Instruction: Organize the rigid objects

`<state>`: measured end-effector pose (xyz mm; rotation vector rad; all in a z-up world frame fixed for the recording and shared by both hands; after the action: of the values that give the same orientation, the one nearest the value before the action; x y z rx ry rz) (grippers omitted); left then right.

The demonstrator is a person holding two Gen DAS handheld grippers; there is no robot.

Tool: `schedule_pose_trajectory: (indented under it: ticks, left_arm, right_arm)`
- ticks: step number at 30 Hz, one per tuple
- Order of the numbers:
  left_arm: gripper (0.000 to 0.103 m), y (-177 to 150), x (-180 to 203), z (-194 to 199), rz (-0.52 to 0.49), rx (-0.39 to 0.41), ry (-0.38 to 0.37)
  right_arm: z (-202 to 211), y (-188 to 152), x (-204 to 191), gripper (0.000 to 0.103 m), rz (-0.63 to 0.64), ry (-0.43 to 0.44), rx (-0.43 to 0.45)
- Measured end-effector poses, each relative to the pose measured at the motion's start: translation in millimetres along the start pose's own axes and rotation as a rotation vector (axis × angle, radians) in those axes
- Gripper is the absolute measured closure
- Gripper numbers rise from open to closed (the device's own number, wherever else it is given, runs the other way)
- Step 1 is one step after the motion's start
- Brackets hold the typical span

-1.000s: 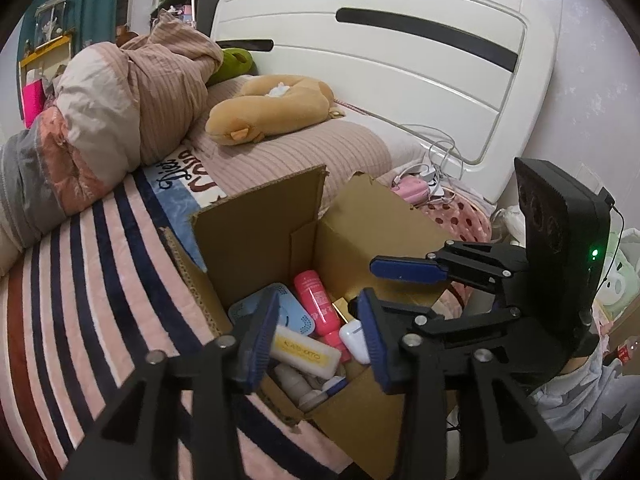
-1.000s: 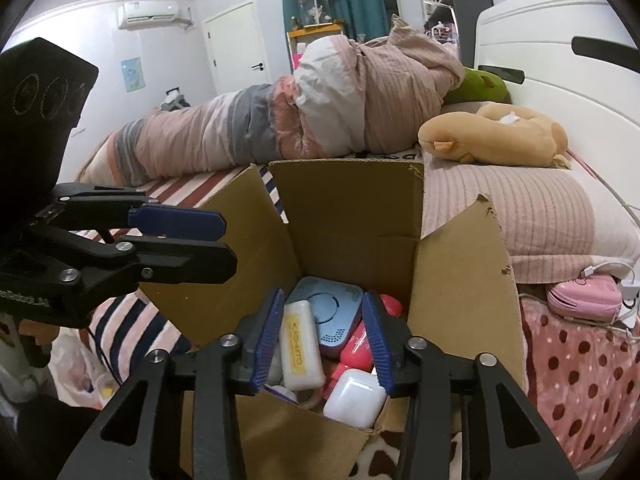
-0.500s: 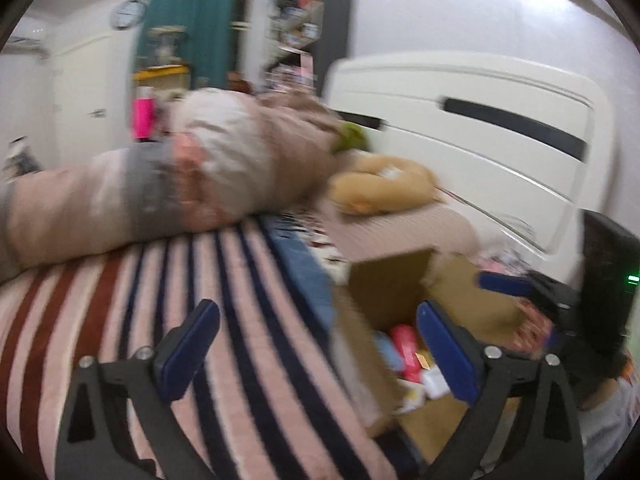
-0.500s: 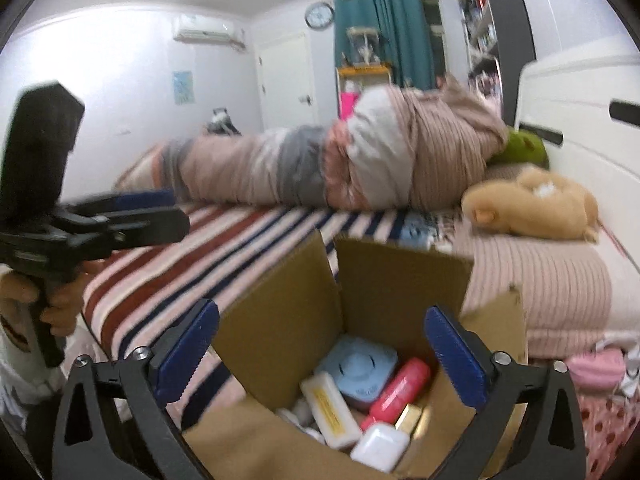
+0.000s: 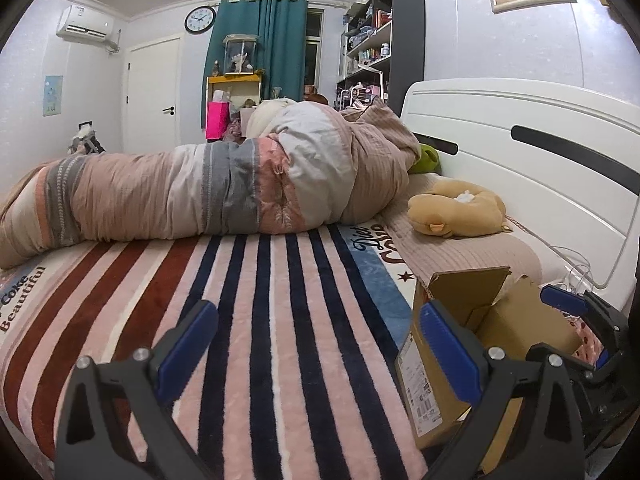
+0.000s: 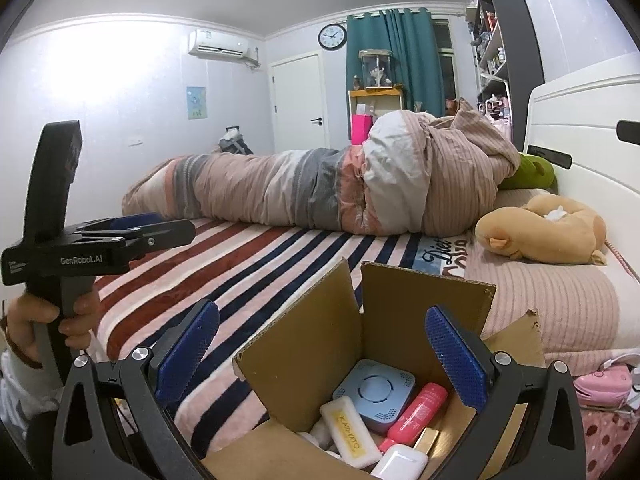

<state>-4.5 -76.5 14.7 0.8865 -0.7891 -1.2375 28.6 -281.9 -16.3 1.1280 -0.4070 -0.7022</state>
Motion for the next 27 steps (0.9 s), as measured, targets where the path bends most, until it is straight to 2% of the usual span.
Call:
schedule_pose_trajectory:
  ticks: [27]
  left_arm:
    - [0.002, -2.3, 5.4, -5.1, -0.013, -0.015, 0.024]
  right_arm:
    - [-2.4, -0.6, -0.5, 0.0, -0.009, 0.006, -0.002]
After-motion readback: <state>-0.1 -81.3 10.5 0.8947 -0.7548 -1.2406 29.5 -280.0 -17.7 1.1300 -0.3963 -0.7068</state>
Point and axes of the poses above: each gripper's, at about its wrist camera, not at the fingertips, and z roughly against the way its jaws point, x to its right, y to its top, the point moved 1 cm from there along -z, roughly the way its jaws point, and after that the axes turned 5 degrees about y, right-handed, at the moved point
